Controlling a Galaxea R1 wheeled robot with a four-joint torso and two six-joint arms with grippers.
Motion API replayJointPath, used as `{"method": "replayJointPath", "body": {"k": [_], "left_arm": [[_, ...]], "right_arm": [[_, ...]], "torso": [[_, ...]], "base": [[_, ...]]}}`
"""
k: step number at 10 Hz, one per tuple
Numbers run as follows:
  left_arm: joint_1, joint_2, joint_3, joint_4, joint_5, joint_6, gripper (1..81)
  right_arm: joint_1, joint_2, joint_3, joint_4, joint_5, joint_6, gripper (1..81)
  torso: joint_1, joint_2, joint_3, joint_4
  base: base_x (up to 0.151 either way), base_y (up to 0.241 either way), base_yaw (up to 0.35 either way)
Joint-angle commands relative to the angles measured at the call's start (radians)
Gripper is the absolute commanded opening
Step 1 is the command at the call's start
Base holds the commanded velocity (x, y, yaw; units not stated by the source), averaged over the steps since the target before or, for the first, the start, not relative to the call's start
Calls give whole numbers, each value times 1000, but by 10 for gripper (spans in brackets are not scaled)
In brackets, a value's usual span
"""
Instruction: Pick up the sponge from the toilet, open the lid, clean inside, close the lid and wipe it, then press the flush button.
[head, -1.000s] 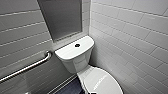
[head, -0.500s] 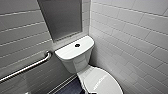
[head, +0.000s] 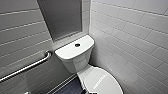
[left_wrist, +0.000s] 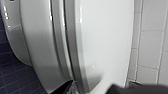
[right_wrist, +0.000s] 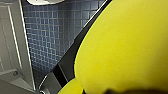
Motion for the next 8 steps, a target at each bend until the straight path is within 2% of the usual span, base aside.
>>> {"method": "replayJointPath", "body": {"k": [1,5,8], "left_arm": [[-100,15,30,10,34,-5,811],[-114,26,25,9,34,-5,811],[-115,70,-41,7,36,-5,811]], "right_arm": [[5,-22,14,-30,-46,1,10],[5,-18,14,-30,-46,0,10],[5,-7,6,-27,-46,2,10]], "torso": [[0,0,0,0],[0,0,-2,0],[0,0,-2,0]], "base": [[0,0,0],[0,0,0],[0,0,0]]}}
